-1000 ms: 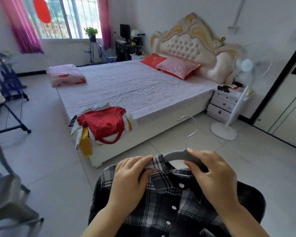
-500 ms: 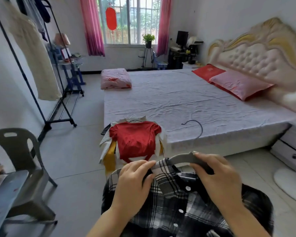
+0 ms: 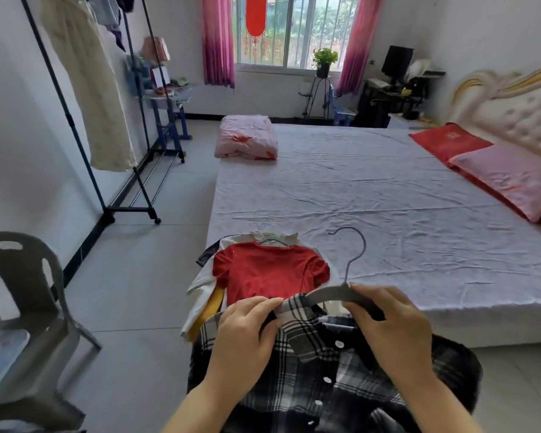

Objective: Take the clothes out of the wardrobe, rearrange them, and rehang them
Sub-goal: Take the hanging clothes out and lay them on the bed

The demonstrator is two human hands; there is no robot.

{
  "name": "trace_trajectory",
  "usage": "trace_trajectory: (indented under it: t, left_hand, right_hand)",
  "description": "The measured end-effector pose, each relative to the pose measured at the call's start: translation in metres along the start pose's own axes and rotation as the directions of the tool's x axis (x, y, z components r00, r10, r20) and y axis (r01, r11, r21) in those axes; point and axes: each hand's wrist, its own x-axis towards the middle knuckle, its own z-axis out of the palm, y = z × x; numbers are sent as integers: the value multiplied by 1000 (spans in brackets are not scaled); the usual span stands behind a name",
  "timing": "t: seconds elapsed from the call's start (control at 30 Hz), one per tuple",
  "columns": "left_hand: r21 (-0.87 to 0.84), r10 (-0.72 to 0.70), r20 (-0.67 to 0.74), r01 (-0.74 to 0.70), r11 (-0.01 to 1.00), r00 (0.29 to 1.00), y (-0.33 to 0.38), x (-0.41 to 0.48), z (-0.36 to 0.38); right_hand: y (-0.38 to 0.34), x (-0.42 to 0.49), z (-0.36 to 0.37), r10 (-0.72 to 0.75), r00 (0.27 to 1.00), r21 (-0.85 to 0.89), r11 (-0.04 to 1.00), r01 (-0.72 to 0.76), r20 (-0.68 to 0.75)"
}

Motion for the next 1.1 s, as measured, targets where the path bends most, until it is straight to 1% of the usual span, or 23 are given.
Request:
trace_trajectory:
  t: [0.13,0.4,0.53,0.7,0.73,0.87,0.93,1.0,1.1]
  left_hand:
    - [10,-56,44,56,998,997,-45,68,17]
    - [74,-96,94,90,993,991,-111,184,47]
    - [99,-141,101,131,986,985,-144,241,72]
    - [158,-239,112,220,963,965,-179,310,108]
    - [172,-267,113,246,954,957,-186,322,116]
    - [234,-388,156,348,908,908,-220,369,145]
    - [283,-461,195,400,872,866,-239,386,158]
    - [305,-525,200,457,836,827,-253,397,169]
    - [338,-574,214,491,803,790,-263,402,183]
  right_hand:
    - [13,62,64,5,999,21,1000,-6,38]
    - [36,169,166,8,994,51,999,-14,113]
    - [54,226,216,-39,984,94,995,23,176]
    - [81,297,282,-43,958,143,990,2,283]
    - [87,310,296,-28,948,149,989,-21,316]
    - [109,354,359,63,876,121,983,-137,479]
    - [122,373,396,82,805,60,988,-145,588]
    - [134,388,428,114,710,-2,988,-157,695]
    - [150,393,455,145,632,-31,982,-188,761]
